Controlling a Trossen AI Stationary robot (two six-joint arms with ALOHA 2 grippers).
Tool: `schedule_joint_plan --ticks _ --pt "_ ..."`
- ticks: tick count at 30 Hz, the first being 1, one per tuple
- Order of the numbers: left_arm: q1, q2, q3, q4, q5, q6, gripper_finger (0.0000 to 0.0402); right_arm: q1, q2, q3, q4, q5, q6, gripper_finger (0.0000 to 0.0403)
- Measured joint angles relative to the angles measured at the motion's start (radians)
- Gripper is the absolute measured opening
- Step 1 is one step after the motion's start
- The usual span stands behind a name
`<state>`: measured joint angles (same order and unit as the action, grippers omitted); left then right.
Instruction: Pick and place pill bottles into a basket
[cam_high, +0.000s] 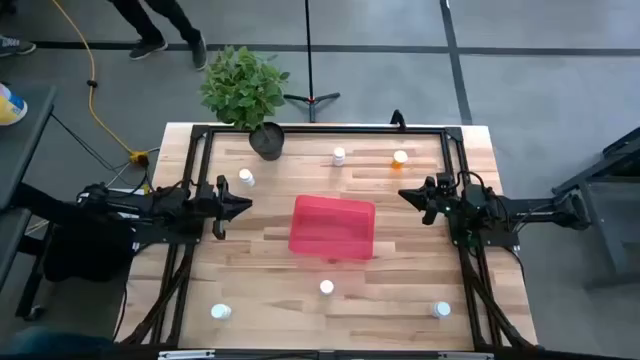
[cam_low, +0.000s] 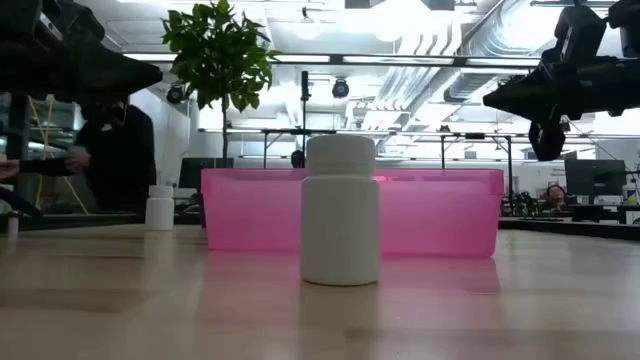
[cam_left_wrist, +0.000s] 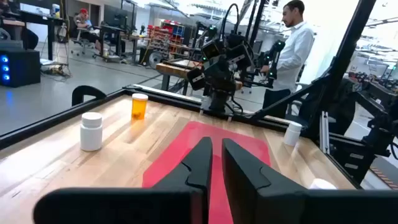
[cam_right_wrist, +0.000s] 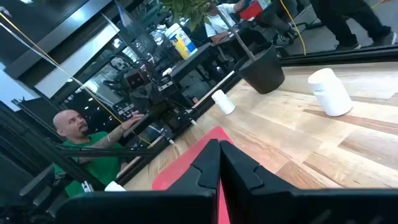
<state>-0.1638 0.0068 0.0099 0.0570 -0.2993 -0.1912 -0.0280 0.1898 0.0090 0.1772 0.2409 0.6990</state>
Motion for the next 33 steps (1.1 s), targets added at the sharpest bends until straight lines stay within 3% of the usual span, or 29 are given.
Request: schedule_joint_plan --ticks 17,21,29,33 --pt "0.000 0.000 0.000 0.001 -0.001 -0.018 0.0074 0.000 0.000 0.000 0.000 0.090 -0.050 0.0025" --pt "0.000 0.000 0.000 0.001 -0.002 -0.039 0.0089 0.000 0.000 0.000 0.000 0.093 -0.053 0.0072" --pt "0.000 0.000 0.000 0.003 -0.040 -0.047 0.0186 0.000 0.004 0.065 0.005 0.095 -0.168 0.0203" --pt "0.000 0.000 0.000 0.003 -0.040 -0.050 0.0206 0.000 0.030 0.146 -0.059 0.137 -0.253 0.0232"
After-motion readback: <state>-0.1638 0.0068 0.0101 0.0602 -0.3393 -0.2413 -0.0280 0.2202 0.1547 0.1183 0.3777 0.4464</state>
